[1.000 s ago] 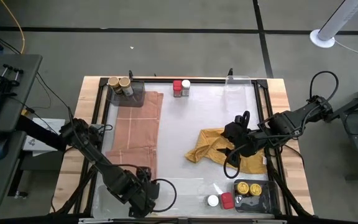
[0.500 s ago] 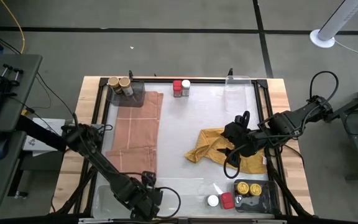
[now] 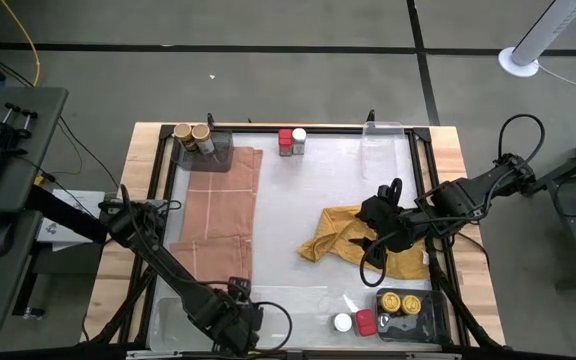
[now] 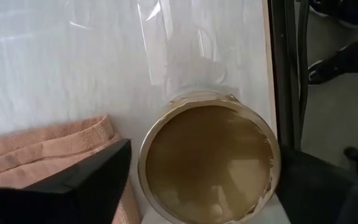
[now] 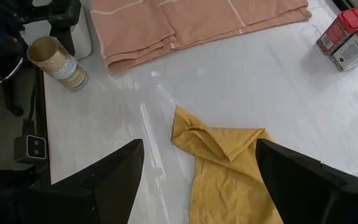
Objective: Sort spices by type
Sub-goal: Put the gold seasoning bottle into the top black bin
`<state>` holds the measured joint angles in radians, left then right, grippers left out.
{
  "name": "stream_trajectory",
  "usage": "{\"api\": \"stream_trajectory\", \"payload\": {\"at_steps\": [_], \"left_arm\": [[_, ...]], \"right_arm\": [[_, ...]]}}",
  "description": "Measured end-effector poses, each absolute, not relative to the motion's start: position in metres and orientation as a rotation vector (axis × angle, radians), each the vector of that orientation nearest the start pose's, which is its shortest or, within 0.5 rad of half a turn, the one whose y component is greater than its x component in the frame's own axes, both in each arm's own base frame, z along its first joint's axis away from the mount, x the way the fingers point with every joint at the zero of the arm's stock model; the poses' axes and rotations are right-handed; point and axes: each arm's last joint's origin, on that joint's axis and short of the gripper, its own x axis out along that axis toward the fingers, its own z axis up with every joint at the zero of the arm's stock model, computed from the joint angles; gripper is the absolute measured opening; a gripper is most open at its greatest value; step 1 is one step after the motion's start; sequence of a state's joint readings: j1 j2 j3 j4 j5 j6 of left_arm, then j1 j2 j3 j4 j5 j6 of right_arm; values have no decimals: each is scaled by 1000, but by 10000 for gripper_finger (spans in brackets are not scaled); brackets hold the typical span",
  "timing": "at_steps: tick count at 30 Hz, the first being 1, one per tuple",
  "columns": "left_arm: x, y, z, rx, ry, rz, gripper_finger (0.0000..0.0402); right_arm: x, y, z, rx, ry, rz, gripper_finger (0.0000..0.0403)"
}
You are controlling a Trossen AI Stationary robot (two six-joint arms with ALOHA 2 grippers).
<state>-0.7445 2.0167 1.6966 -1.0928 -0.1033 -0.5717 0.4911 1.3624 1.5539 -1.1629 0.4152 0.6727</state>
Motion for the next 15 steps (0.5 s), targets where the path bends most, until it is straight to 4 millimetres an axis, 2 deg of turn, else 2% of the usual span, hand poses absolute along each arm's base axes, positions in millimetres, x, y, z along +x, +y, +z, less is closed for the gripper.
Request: {"api": "stream_trajectory", "payload": {"at_steps": [6,11,13,15], "left_arm": [[301,-265,227,91,1375,-131,234],[310,-251,233,48,1370,-107,234],[313,-235,246,8,1361,-65,234],[313,-215,271,-26,1331,9,234]], "right_arm": [[224,106,389,203,844,-222,305],[222,105,388,177,865,-224,305],[222,105,388,164,871,-221,305],[222,105,388,161,871,-220,305]]}}
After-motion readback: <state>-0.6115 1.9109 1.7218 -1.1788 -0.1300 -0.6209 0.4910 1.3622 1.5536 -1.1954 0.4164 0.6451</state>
